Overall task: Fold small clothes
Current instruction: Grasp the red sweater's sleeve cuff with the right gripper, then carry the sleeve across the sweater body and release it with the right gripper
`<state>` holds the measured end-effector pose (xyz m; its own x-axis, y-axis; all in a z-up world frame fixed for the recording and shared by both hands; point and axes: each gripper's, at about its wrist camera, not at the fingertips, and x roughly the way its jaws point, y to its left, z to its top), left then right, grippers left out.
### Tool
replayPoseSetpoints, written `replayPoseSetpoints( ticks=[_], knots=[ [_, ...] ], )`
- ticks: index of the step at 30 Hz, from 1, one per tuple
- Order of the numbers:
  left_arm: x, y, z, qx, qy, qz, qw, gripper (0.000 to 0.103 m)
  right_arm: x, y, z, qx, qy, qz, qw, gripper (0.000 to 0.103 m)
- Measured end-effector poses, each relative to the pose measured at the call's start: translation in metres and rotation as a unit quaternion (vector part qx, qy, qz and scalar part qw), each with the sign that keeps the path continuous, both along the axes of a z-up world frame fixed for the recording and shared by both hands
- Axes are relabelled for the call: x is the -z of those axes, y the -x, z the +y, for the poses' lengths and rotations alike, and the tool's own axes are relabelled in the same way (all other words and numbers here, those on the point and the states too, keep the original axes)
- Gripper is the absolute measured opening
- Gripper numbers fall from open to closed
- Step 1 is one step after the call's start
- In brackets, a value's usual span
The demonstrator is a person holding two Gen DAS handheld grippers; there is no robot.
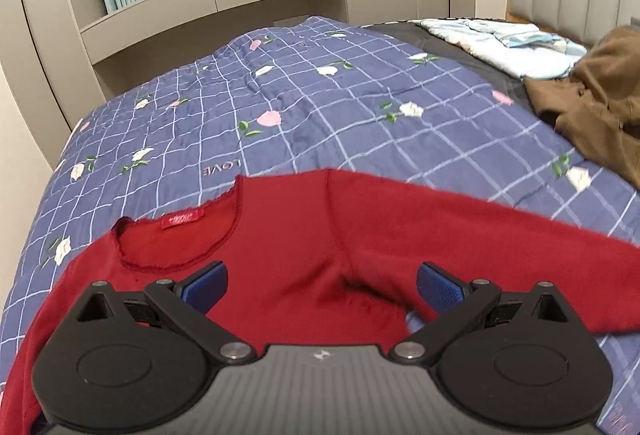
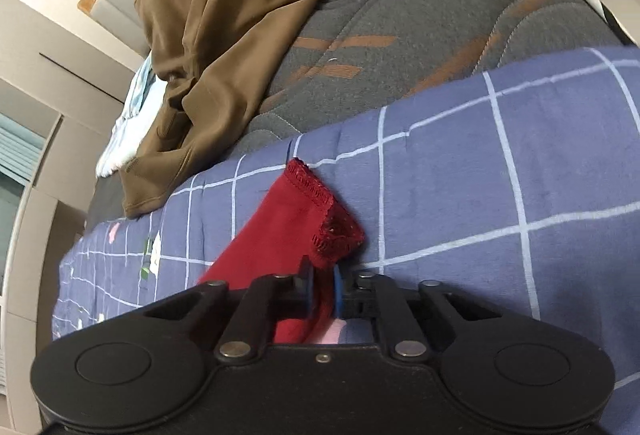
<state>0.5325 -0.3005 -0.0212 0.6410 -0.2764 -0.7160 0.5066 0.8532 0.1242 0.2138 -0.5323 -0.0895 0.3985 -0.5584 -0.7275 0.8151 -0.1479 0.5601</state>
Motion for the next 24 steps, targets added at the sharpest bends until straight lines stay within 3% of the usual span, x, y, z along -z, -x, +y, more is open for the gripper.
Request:
replayPoseSetpoints(
  ticks=[2,4,6,10,16,21,24],
  knots=[
    [-0.011,-0.004,-0.008,0.0,0.012,0.008,0.9999,0.103,-0.011,-0.003,0.0,-0.022,0.014,0.011,1.0,0.007],
    [-0.024,-0.006,-0.014,0.008,0.031,0.019,0.9993,0.103,-0.031,-0.013,0.003,-0.062,0.057,0.029,0.996,0.007],
    [-0.038,-0.008,-0.017,0.02,0.059,0.029,0.9976,0.103,-0.06,-0.031,0.011,-0.124,0.121,0.052,0.984,0.007],
    [-0.07,-0.021,-0.003,0.043,0.132,0.056,0.9886,0.103,-0.108,-0.073,0.031,-0.22,0.213,0.051,0.95,0.007],
    [-0.106,-0.071,0.075,0.019,0.228,0.08,0.9702,0.103,-0.165,-0.164,0.088,-0.317,0.294,0.005,0.902,0.007],
    [-0.124,-0.11,0.167,-0.013,0.238,0.073,0.9685,0.103,-0.182,-0.249,0.164,-0.39,0.314,-0.018,0.865,0.007],
    [-0.126,-0.128,0.219,-0.037,0.241,0.063,0.9678,0.103,-0.17,-0.298,0.217,-0.456,0.32,-0.026,0.83,0.007]
  ],
)
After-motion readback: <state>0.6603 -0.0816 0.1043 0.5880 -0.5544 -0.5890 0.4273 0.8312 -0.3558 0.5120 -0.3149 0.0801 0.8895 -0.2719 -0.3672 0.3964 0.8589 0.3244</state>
